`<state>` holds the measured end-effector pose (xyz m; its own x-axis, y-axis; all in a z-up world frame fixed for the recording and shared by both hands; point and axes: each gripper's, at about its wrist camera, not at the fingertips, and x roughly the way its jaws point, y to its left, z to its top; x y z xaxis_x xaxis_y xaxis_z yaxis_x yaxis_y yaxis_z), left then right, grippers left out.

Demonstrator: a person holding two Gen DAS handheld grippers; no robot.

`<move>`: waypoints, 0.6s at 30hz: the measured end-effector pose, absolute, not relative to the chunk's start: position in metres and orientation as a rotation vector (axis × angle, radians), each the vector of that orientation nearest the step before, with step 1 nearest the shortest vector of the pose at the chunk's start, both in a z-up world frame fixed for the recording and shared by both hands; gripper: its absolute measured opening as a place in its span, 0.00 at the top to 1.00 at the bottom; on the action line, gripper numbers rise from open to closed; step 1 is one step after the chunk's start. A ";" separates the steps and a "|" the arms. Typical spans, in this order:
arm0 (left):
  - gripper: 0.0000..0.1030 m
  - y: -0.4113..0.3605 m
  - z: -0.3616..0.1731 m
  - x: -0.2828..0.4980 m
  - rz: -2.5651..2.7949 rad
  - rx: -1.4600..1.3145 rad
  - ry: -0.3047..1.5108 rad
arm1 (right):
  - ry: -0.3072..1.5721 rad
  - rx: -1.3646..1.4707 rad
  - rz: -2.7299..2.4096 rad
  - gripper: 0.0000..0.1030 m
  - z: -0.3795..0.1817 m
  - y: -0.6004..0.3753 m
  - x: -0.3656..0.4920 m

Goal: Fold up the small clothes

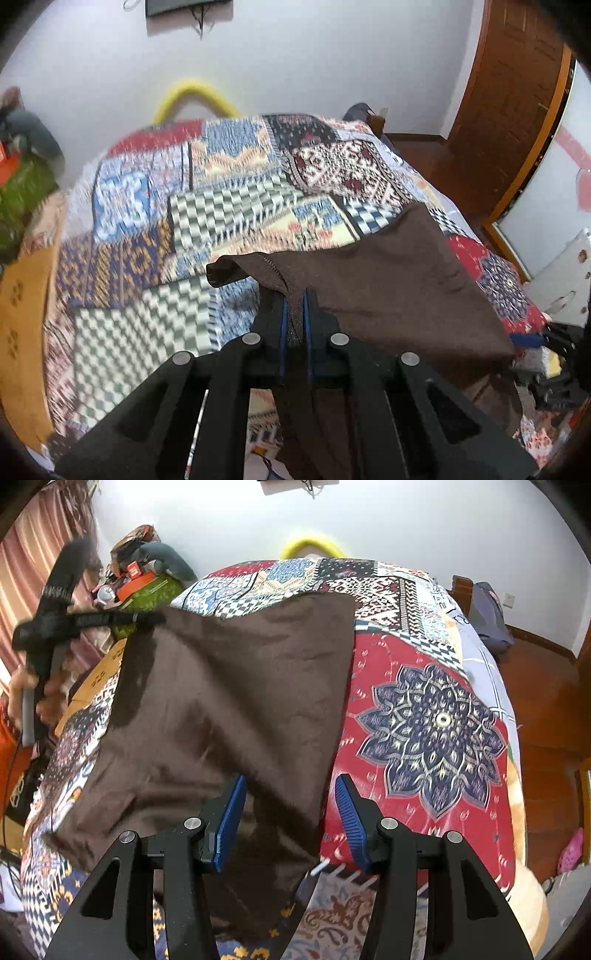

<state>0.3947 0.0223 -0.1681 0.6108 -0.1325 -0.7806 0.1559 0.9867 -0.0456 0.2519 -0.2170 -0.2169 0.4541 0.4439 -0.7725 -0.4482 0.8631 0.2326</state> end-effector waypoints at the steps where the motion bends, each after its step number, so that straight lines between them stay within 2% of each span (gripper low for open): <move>1: 0.94 0.023 -0.168 0.399 -0.155 0.027 0.902 | 0.956 -0.012 0.552 0.55 -0.218 -0.216 0.249; 7: 0.92 0.031 -0.201 0.417 -0.037 0.058 1.013 | 1.001 -0.039 0.562 0.55 -0.229 -0.214 0.231; 9: 0.85 0.037 -0.211 0.406 -0.061 0.028 1.060 | 1.016 -0.055 0.567 0.55 -0.232 -0.213 0.224; 13: 0.43 0.038 -0.210 0.363 -0.115 0.000 1.080 | 1.024 -0.066 0.557 0.55 -0.234 -0.214 0.212; 18: 0.42 0.027 -0.209 0.294 -0.219 -0.032 1.116 | 1.019 -0.010 0.534 0.55 -0.230 -0.226 0.202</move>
